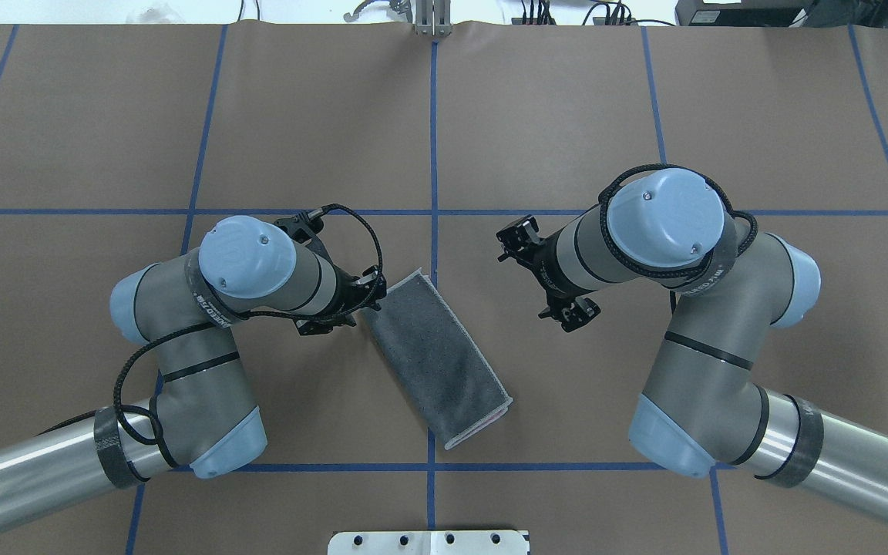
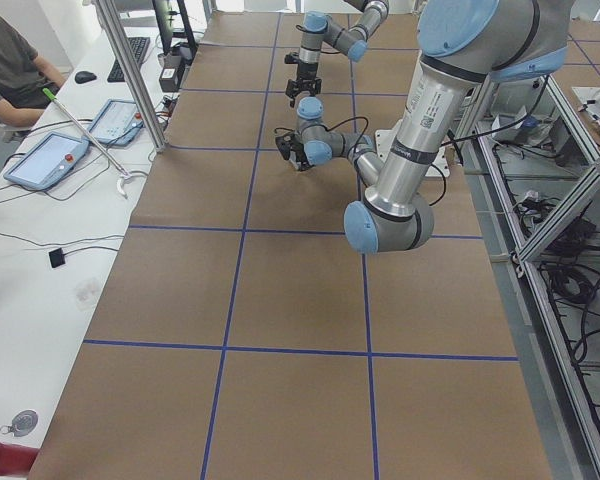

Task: Fold towel twice with both arms
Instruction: 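Grasp the folded towel's far end with the left gripper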

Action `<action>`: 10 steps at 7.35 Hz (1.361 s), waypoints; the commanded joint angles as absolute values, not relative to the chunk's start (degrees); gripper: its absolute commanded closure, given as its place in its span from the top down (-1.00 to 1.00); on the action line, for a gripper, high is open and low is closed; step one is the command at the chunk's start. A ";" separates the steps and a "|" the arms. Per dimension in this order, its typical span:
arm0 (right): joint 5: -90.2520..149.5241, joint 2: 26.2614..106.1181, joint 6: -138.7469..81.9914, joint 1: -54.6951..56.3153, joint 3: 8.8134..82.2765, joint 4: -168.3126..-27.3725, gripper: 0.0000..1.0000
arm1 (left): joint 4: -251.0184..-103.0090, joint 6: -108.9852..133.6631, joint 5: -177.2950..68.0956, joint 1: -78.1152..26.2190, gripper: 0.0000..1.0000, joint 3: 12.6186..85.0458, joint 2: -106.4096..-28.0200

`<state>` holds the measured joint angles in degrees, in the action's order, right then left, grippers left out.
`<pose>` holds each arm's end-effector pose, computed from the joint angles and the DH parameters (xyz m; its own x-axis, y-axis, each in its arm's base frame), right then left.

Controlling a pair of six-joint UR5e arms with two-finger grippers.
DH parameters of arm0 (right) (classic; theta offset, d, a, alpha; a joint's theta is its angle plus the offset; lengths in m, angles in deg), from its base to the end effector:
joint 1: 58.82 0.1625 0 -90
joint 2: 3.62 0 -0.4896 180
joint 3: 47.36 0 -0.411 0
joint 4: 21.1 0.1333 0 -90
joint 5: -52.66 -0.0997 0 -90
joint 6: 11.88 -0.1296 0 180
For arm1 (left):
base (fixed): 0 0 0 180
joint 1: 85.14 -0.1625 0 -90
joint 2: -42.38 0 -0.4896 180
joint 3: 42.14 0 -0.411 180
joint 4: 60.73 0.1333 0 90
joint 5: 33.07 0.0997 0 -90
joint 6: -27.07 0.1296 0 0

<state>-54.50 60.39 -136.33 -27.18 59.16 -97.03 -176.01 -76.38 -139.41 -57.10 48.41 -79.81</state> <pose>-0.5255 -0.4354 0.3099 0.2217 0.7715 0.5963 -0.5057 0.6139 -0.6062 0.6295 -0.4450 0.3359 0.3987 -0.4652 -0.7903 0.3426 0.8749 -0.3422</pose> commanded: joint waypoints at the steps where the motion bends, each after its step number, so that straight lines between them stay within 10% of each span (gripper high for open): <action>1: -54.48 60.45 -136.33 -27.09 59.16 -97.03 1.00 | -176.05 -76.38 -139.41 -57.11 -0.08 47.25 -80.75; 5: -54.48 60.81 -136.33 -27.18 58.90 -96.95 1.00 | -176.05 -76.29 -139.41 -56.93 -0.94 47.16 -80.67; 10: -54.48 60.89 -136.33 -27.01 58.81 -96.95 1.00 | -176.57 -72.42 -137.49 -54.48 -1.00 44.89 -84.34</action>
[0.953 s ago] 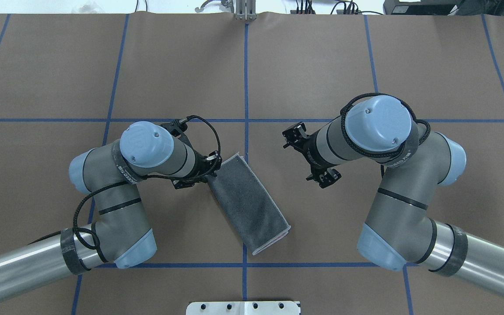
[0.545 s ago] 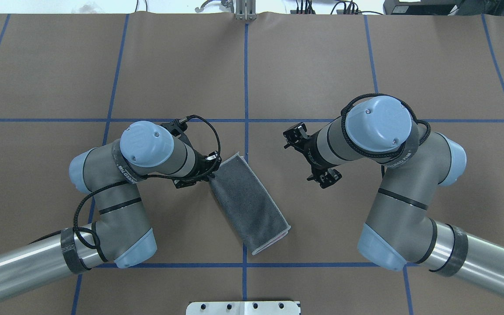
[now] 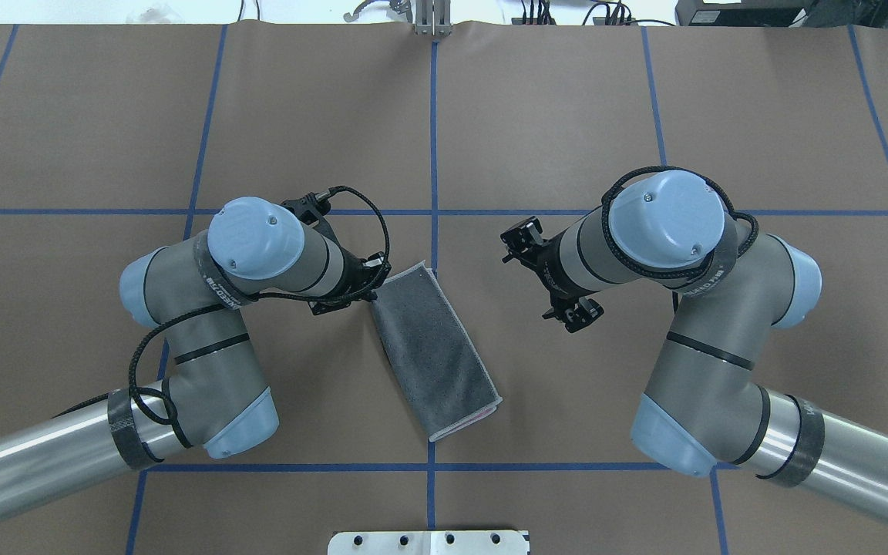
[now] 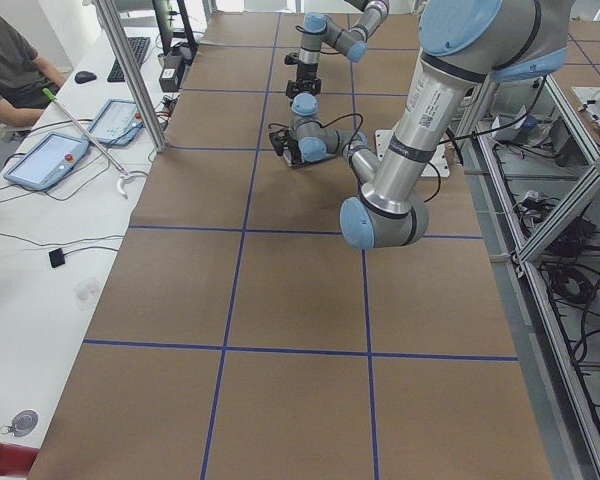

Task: Fold towel twice with both arms
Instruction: 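Pull the towel end with the left gripper to straighten the strip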

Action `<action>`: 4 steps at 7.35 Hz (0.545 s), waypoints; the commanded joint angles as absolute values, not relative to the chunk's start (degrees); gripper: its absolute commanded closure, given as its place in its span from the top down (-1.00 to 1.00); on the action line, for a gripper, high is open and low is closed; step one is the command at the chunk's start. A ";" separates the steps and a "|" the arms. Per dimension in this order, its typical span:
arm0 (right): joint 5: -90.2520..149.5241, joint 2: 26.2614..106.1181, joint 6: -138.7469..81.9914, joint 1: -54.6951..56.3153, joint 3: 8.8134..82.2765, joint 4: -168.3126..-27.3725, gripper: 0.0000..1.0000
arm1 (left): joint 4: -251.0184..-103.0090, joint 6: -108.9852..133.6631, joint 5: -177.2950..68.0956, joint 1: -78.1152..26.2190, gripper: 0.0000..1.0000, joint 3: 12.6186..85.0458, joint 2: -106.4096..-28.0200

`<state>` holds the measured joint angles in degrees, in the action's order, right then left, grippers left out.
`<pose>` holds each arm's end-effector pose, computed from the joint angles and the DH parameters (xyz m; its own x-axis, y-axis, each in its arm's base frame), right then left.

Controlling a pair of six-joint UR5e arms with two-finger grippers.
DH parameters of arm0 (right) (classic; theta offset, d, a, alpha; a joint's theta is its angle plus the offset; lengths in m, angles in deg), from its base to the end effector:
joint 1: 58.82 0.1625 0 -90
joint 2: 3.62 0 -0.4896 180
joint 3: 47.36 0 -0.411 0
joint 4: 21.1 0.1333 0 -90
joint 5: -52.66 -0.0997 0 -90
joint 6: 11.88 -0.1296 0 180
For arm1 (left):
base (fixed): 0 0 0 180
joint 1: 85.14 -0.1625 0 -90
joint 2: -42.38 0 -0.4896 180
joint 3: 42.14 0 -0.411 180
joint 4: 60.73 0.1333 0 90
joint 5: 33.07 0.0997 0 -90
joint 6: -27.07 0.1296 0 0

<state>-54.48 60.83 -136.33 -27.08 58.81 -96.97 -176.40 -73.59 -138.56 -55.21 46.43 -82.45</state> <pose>-0.5252 -0.4367 0.3177 0.2266 0.7758 0.5888 -0.5136 0.6089 -0.6046 0.6277 -0.4753 0.3168 0.3855 -0.4277 -0.8176 0.3598 0.8856 -0.2936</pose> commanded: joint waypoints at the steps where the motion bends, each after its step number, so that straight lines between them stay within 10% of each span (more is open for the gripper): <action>1: -54.48 60.89 -136.33 -27.01 58.81 -96.95 1.00 | -176.57 -72.42 -137.48 -53.43 -1.00 42.70 -86.71; 4: -54.48 61.16 -136.33 -26.92 58.72 -96.95 1.00 | -179.37 -71.46 -137.48 -51.31 -1.00 33.22 -93.82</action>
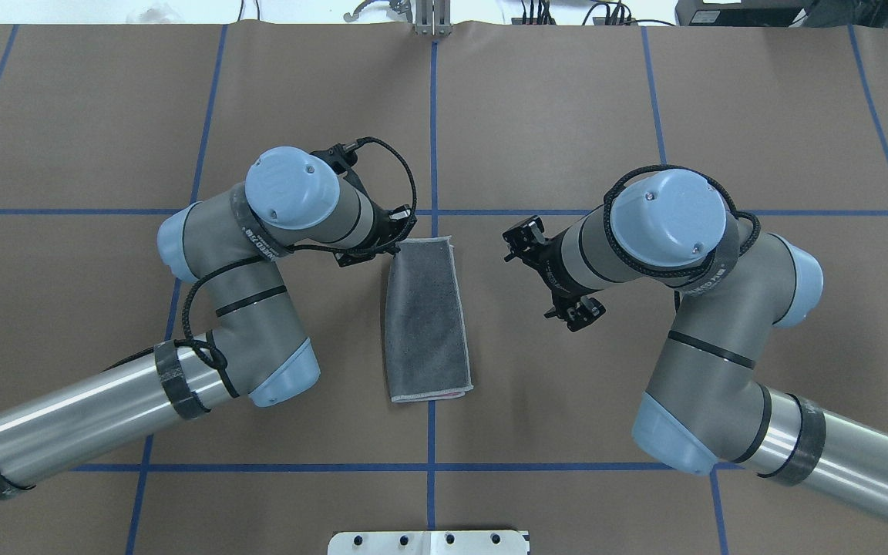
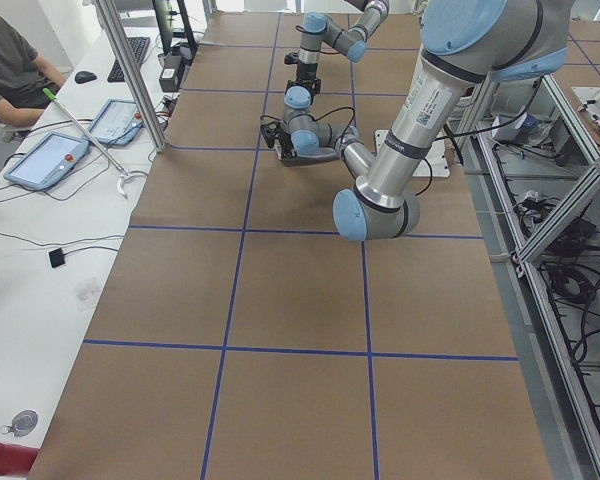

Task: Fold towel twice with both arms
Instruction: 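Pull the towel end with the left gripper to straighten the strip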

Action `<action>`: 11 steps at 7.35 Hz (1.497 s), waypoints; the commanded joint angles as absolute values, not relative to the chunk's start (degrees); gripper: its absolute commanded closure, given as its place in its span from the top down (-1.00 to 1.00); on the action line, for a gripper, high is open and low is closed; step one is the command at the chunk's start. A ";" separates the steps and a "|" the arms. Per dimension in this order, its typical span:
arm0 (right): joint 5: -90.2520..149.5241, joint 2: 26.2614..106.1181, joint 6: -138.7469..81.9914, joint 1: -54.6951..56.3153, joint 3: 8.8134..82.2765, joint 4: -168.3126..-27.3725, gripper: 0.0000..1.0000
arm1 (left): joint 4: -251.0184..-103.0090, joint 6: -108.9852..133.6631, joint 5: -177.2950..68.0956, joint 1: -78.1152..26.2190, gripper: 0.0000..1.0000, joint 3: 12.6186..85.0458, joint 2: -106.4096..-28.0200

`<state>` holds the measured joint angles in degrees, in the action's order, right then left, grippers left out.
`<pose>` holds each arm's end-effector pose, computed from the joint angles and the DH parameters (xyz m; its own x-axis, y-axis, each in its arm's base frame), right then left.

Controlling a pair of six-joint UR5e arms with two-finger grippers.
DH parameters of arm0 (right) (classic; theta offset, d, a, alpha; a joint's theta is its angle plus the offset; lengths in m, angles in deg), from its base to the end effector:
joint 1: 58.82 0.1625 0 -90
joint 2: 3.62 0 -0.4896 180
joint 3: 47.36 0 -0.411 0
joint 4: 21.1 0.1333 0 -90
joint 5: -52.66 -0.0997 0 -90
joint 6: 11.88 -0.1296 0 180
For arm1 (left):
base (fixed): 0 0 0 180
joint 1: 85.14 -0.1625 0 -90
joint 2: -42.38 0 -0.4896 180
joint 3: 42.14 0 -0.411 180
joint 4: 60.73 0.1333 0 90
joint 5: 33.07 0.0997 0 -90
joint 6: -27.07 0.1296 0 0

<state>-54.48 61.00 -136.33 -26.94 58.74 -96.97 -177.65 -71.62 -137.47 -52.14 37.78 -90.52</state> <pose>-0.5240 -0.4379 0.3203 0.2268 0.7777 0.5863 -0.5172 0.6063 -0.6041 0.6472 -0.5408 0.2755 0.3653 -0.4117 -0.8349 0.4072 0.8772 -0.2544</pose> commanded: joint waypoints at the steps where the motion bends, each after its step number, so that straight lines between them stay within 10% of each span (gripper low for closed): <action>1: -54.48 61.16 -136.24 -26.74 58.81 -96.95 1.00 | -179.47 -71.46 -137.48 -50.52 -0.58 32.66 -94.29; 3: -54.48 61.16 -136.33 -26.30 58.90 -96.95 1.00 | -179.47 -71.37 -137.83 -49.20 0.73 33.01 -94.38; 11: -54.57 62.04 -136.24 -23.84 59.16 -96.86 1.00 | -178.60 -81.03 -140.21 -56.12 0.29 49.71 -80.58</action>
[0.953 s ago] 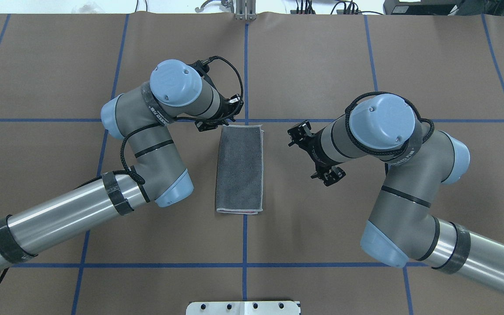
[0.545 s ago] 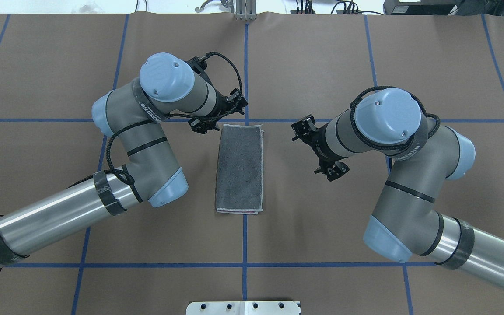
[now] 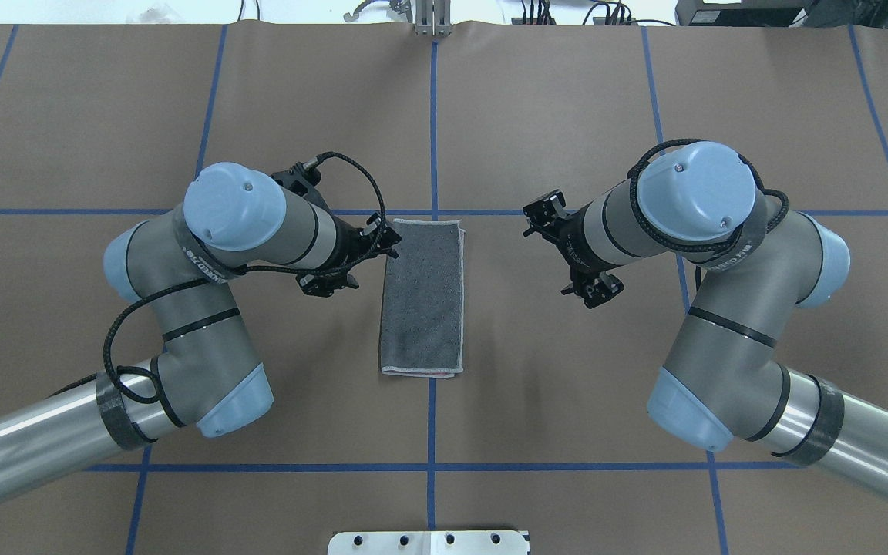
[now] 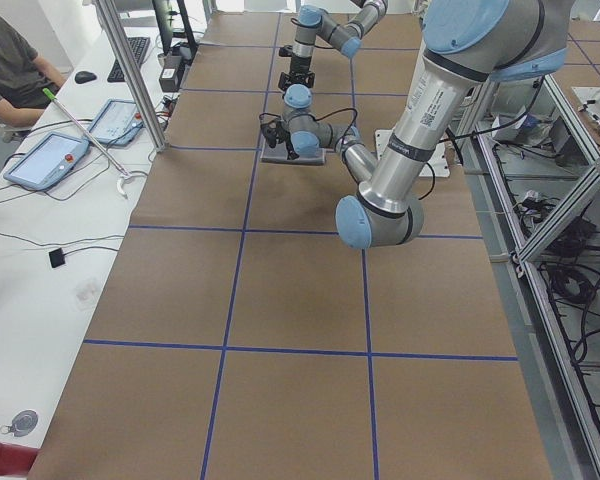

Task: Fold towel twice with both arms
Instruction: 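Move the left gripper to the strip's near end and grasp it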

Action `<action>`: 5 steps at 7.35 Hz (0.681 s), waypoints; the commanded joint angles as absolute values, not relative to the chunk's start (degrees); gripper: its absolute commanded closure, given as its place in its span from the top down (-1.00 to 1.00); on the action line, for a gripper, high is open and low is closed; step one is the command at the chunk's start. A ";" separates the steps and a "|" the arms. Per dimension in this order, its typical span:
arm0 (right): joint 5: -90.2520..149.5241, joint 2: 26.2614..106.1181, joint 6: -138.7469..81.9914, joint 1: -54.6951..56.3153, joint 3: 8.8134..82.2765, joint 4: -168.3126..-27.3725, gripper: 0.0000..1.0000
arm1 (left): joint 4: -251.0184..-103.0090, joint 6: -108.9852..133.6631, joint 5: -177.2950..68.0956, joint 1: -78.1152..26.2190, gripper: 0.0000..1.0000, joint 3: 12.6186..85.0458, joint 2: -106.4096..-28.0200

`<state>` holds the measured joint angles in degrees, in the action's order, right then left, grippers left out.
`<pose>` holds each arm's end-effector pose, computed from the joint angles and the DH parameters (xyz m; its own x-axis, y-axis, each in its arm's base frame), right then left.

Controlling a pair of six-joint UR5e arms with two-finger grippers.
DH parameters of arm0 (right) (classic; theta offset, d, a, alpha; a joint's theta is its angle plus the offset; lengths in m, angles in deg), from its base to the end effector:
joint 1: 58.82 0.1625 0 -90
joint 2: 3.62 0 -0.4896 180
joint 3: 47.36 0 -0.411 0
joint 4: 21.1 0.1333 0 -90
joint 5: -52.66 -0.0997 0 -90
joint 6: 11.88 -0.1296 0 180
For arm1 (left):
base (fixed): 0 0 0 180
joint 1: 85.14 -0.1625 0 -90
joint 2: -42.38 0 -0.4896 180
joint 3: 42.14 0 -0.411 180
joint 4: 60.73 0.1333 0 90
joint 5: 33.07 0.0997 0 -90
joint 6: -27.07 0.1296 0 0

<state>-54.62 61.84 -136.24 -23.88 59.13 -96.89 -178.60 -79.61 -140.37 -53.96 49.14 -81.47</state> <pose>-0.4965 -0.4625 0.3267 0.1901 0.7902 0.5826 -0.5501 0.5773 -0.6035 0.6049 -0.4768 0.3000 0.2953 -0.4990 -0.8148 0.3678 0.8464 -0.3851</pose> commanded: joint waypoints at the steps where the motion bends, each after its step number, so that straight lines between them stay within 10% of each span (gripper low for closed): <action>1: -54.57 62.04 -136.24 -23.84 58.99 -96.86 1.00 | -178.60 -81.04 -140.12 -57.62 0.19 50.23 -79.71; 5: -54.48 62.12 -136.24 -23.93 58.81 -96.77 1.00 | -178.42 -80.95 -137.30 -62.02 -0.07 52.61 -78.38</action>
